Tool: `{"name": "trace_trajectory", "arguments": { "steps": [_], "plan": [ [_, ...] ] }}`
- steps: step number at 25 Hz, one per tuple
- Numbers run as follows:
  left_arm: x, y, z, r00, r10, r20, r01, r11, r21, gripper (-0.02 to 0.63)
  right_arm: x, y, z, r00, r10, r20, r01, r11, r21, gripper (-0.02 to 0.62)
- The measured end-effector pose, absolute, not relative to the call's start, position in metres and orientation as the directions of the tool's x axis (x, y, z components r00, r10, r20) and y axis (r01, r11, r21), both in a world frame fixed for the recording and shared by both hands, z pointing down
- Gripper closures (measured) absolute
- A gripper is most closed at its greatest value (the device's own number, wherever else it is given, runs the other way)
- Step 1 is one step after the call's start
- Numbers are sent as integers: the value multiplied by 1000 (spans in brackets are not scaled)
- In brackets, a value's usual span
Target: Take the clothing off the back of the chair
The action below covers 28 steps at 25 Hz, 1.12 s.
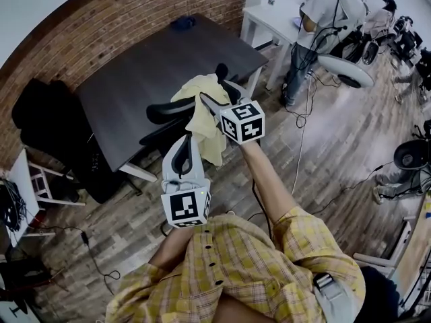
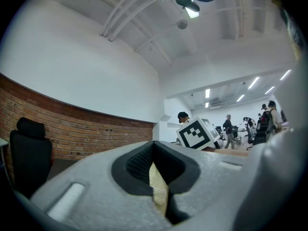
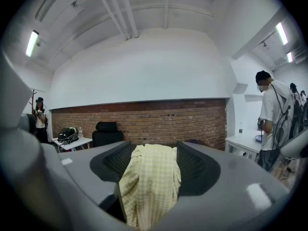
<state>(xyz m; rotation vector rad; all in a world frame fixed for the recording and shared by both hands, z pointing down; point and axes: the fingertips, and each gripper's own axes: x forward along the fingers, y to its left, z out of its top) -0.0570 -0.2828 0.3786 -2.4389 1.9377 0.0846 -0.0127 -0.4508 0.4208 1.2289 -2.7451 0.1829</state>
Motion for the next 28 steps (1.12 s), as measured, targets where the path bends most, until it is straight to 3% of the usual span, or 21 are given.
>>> {"name": "trace_trajectory", "arguments": {
  "steps": [8,12,19,28],
  "plan": [
    [-62,-284,379,216,-975,-54,-976,-217,10,606,-20,-464,441,-664,-721,197,-744,663,-78,305],
    [-61,-284,379,218,-975,-52,-976,-219,5,606,-19,-466,446,-678,-714,173,-734,669,-114,327],
    [-64,-286,382,216,-975,-48,-976,-216,9,606,-18,-466,446,-676,-715,177,-736,666,-119,420],
    [-62,-285,379,222,-974,-51,-975,-222,7,606,-14,-462,444,-649,-746,150,-761,640,-111,448]
  ]
}}
